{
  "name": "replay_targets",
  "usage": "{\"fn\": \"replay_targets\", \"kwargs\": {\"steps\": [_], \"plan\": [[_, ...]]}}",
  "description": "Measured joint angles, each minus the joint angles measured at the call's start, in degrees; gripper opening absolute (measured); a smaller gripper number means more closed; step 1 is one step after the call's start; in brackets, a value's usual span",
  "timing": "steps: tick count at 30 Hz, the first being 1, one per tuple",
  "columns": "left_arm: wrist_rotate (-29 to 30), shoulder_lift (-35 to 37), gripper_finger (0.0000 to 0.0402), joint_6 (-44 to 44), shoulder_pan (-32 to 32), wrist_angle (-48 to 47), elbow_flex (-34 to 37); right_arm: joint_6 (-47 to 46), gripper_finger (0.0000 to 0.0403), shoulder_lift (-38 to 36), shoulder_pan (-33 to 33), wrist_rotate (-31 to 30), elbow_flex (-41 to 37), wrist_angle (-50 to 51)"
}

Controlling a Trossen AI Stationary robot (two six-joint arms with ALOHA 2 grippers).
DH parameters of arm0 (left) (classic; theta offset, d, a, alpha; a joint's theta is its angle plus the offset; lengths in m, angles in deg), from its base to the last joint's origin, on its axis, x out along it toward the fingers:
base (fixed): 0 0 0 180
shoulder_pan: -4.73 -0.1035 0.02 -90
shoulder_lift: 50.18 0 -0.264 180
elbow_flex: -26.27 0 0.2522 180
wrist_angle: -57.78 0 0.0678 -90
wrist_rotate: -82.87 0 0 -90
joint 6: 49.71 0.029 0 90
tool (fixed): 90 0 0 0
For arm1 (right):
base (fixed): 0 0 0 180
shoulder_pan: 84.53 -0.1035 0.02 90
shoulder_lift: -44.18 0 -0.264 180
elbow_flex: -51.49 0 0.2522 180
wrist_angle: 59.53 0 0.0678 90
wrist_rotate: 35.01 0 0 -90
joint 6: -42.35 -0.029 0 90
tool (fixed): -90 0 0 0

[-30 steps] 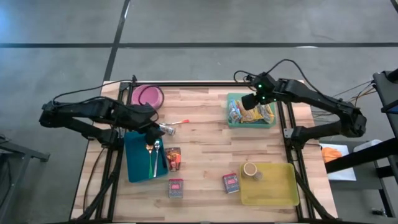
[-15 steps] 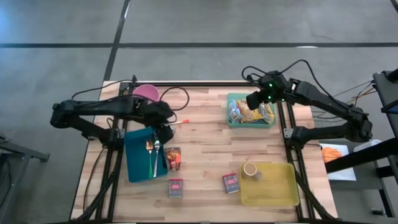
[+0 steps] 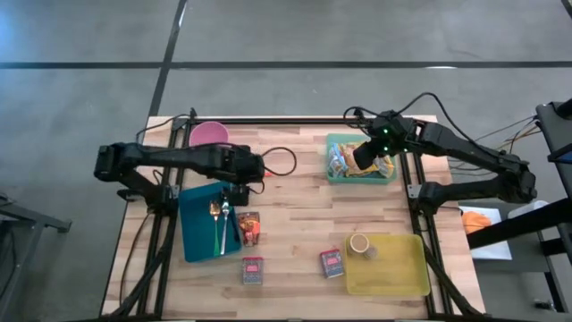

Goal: Pick & Place Food Item
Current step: Put the brown spice bottle into the yellow bin

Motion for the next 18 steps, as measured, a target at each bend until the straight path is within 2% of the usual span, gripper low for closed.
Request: {"fn": "replay_targets", "kwargs": {"steps": [6, 18], "plan": [[-3.5, -5.3, 0.0258, 3.3, -0.5, 1.8, 0.0, 1.6, 0.0105, -2.8, -1.9, 0.3, 0.0, 0.0], [-5.0, -10.9, 0.0258, 7.0, -1.6, 0.8, 0.1, 3.0, 0.0105, -10.5, -2.3, -0.1, 0.0, 0.0]]}}
